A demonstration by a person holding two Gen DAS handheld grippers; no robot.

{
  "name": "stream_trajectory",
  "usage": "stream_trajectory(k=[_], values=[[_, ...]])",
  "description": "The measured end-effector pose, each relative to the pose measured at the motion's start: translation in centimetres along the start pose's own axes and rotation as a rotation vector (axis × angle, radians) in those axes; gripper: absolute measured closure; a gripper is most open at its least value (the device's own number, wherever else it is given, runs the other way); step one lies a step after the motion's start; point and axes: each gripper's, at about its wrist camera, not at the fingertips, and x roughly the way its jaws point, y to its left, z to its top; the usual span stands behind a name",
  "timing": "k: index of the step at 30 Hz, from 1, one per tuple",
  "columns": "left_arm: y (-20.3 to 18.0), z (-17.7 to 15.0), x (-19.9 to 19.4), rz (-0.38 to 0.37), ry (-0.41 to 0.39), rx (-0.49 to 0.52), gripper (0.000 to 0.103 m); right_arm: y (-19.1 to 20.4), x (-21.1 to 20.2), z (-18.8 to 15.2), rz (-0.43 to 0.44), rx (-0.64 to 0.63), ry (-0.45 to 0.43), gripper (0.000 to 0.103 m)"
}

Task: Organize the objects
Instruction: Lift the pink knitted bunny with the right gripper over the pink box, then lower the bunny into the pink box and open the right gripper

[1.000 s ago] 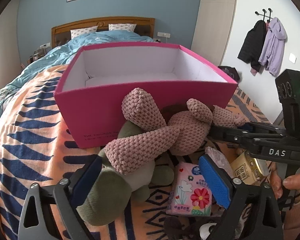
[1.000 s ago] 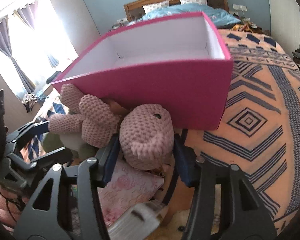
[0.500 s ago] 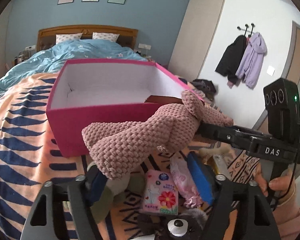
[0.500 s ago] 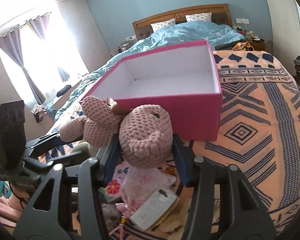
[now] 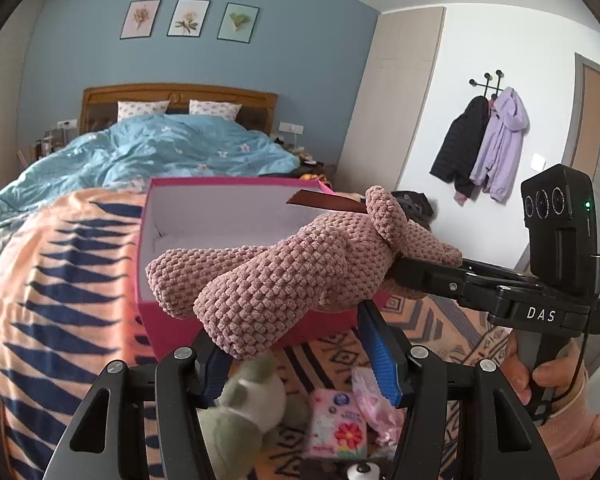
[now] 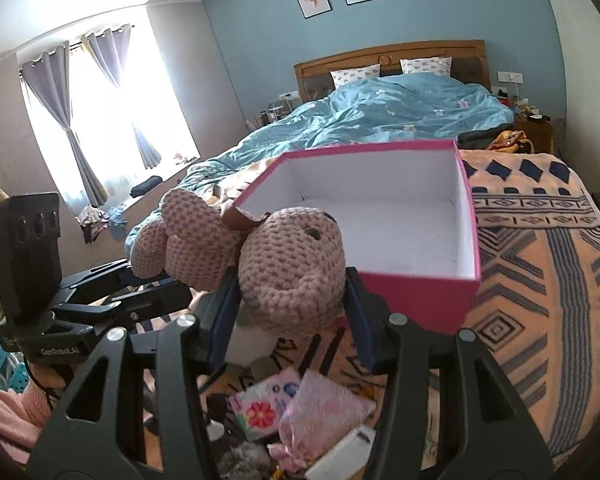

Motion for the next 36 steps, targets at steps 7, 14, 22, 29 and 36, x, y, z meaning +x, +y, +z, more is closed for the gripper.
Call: stream_trajectory(k=[7, 14, 22, 29, 36], values=[[1.6, 1.0, 1.1, 0.025, 0.007, -0.008, 0.043, -0.3, 1.8, 1.4, 0.001, -0.005, 0.011, 0.050], [2.6, 1.6, 2.6, 0.046, 0.029, -0.011, 0.043, -1.1, 3.8, 2.1, 0.006, 0.021, 0.038, 0.050], [3.7, 1.8, 4.5, 0.067, 0.067, -0.019, 0.043, -1.5, 5.8, 2.4, -0.015, 0.024, 0.079, 0.050], [4.5, 1.7, 5.8, 0.092, 0.094, -0.028, 0.043, -2.0, 7.6, 2.3, -0.040, 0.027, 0.120, 0.050], [5.1, 1.5, 6.6, 0.119, 0.112, -0.037, 0.043, -2.4, 9.9, 1.9, -0.067, 0.027, 0.175, 0.049]])
